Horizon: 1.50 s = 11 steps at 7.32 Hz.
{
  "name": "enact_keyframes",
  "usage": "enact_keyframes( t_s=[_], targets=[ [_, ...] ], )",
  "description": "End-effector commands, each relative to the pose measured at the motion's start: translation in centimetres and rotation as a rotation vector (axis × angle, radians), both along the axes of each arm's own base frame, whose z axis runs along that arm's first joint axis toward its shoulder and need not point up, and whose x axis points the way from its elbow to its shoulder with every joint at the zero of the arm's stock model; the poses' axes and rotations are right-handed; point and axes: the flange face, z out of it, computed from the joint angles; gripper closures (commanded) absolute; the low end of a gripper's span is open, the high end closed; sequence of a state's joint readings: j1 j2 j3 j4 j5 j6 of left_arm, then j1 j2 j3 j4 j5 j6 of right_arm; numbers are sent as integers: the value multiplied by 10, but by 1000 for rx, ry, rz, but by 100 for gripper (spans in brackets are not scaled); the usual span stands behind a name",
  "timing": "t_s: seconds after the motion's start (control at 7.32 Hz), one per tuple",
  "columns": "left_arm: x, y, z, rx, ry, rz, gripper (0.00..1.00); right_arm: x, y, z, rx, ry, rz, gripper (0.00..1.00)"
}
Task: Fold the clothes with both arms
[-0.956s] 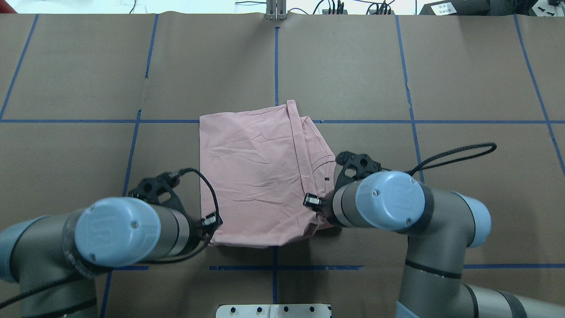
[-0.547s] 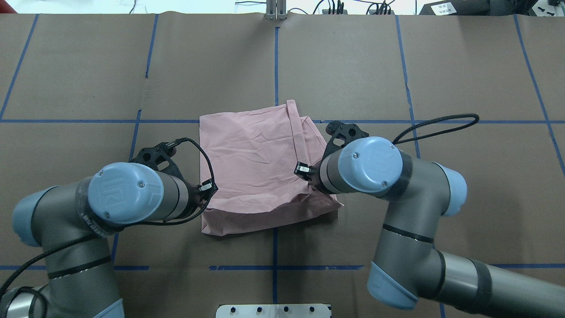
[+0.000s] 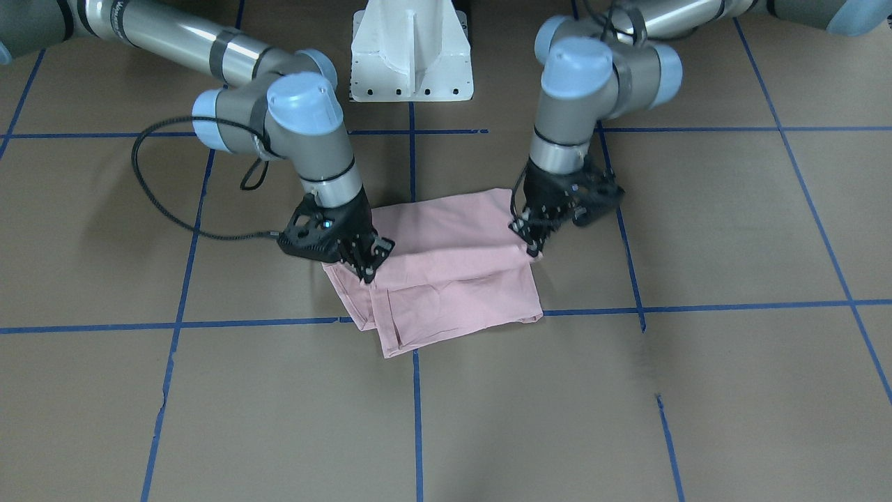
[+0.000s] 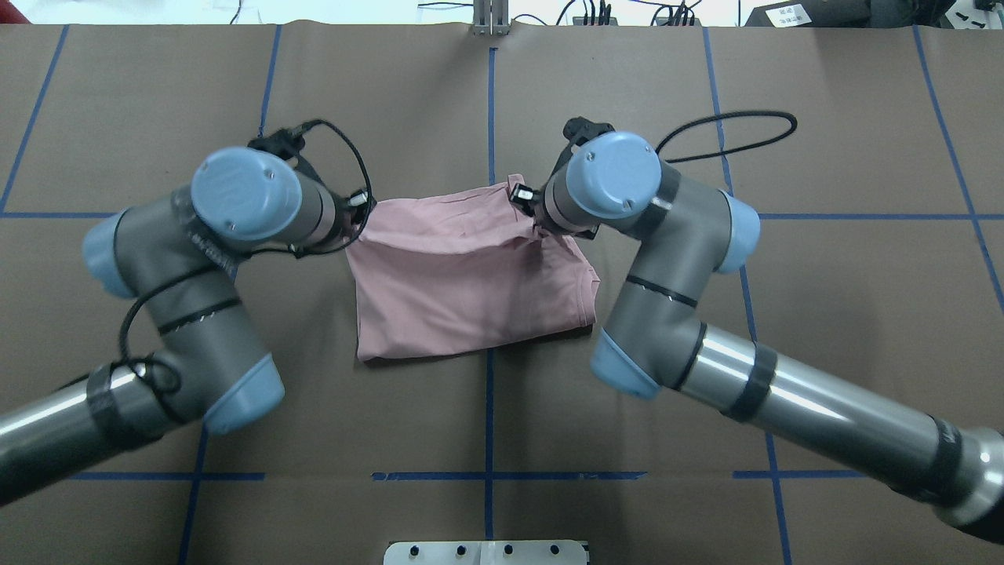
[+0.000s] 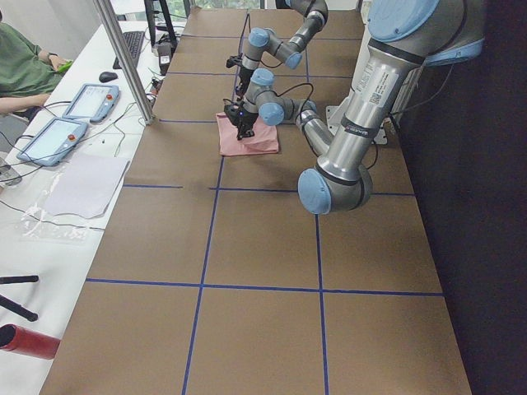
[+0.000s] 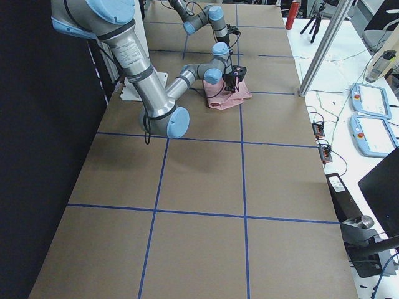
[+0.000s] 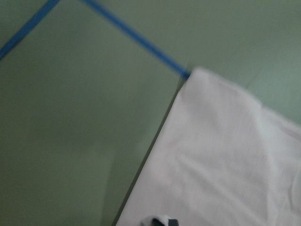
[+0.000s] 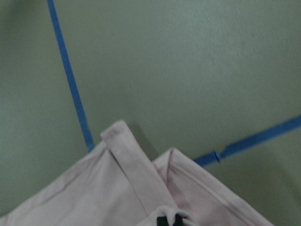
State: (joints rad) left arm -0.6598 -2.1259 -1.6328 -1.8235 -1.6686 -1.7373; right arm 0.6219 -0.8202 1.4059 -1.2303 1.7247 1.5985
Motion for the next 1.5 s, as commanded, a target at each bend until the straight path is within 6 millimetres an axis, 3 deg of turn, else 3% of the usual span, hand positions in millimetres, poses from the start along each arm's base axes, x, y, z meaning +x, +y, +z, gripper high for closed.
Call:
enact_keyframes(
  t_s=[0.0,0.14,0.41,0.55,0.68,0.82,0.96,1.37],
  targets=[
    [-16,-93,65,127,-71,4,1,-23,-95,-6,-25,71,20,1],
    [-40,-110,66,150,-77,1,0,-5,-119,9,18,94,15,0],
    [-57,-116,63,129,-27,57,0,42,-154,33,44,137,-17,0],
    [-72,-119,60,141,-18,89,0,76,-173,46,36,132,-57,0],
    [-102,-120,50,206,-18,143,0,111,-184,69,37,134,-103,0],
    [-147,-112,63,235,-5,191,0,158,-183,106,41,131,-137,0],
    [-207,-107,75,289,-9,247,0,221,-172,150,62,167,-201,0],
    [-390,-84,189,467,-235,445,0,430,-129,266,167,376,-508,0]
  ],
)
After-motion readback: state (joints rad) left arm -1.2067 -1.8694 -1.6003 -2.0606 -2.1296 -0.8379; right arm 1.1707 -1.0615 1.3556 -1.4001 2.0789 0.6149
